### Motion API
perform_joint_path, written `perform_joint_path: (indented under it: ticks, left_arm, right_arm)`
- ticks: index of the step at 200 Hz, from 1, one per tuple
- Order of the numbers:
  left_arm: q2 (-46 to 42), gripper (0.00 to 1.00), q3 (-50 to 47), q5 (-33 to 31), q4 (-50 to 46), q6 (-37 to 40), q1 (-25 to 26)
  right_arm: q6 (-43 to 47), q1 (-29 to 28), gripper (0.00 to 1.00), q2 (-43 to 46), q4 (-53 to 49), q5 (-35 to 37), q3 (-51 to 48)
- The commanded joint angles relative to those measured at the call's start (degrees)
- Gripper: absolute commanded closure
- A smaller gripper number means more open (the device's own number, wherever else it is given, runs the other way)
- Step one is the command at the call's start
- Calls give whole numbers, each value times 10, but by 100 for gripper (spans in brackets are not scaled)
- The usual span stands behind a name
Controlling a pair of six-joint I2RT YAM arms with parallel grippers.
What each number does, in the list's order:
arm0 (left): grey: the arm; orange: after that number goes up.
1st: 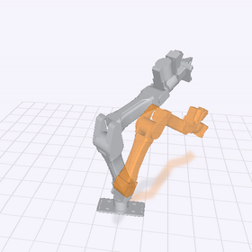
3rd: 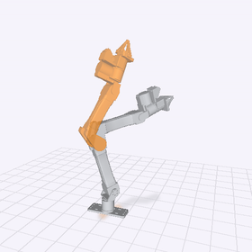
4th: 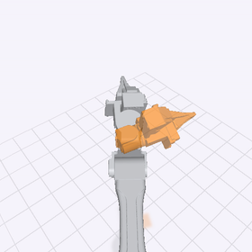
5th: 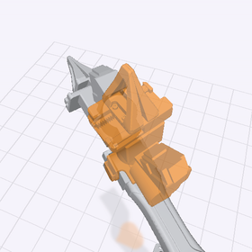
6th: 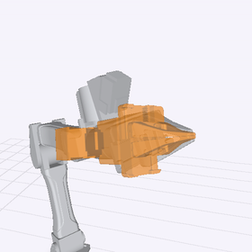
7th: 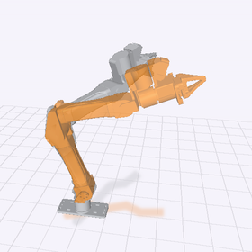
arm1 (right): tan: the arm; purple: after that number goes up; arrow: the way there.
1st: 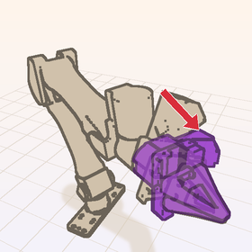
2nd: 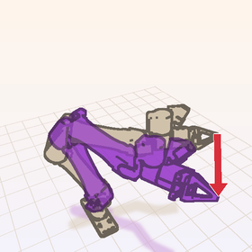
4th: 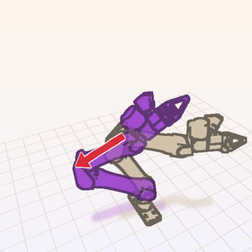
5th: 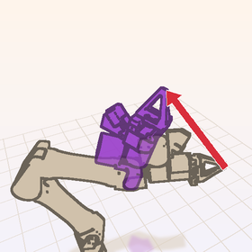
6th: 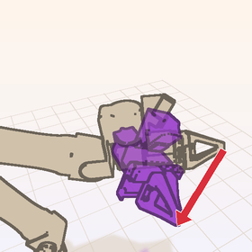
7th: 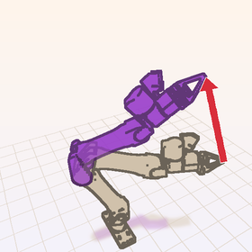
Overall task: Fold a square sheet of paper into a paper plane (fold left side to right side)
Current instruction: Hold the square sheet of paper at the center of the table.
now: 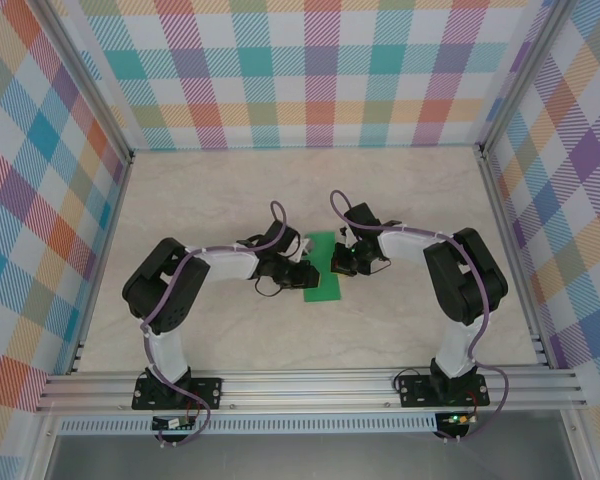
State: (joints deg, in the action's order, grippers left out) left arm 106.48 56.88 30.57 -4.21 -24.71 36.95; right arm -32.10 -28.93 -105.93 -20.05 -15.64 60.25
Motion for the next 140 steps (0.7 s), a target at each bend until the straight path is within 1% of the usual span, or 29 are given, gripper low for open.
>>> perform_joint_path:
  ticks: [1, 32, 65, 91, 114, 140]
  left_arm:
    - [12, 79, 4, -4, 1, 8, 1]
    - [14, 80, -9, -20, -13, 16, 2]
    - [13, 80, -19, -31, -22, 18, 3]
    - [14, 80, -25, -37, -22, 17, 5]
    - [16, 80, -25, -39, -23, 15, 6]
    - [16, 80, -22, -40, -26, 15, 6]
  right_arm:
    - [8, -6, 100, -35, -71, 37, -16]
    - [15, -6, 99, -17, -61, 25, -9]
    - [29, -5, 97, 8, -78, 24, 27]
    - [34, -5, 95, 48, -91, 28, 40]
    - [30, -6, 96, 98, -92, 22, 18]
    - [8, -14, 98, 130, -65, -22, -42]
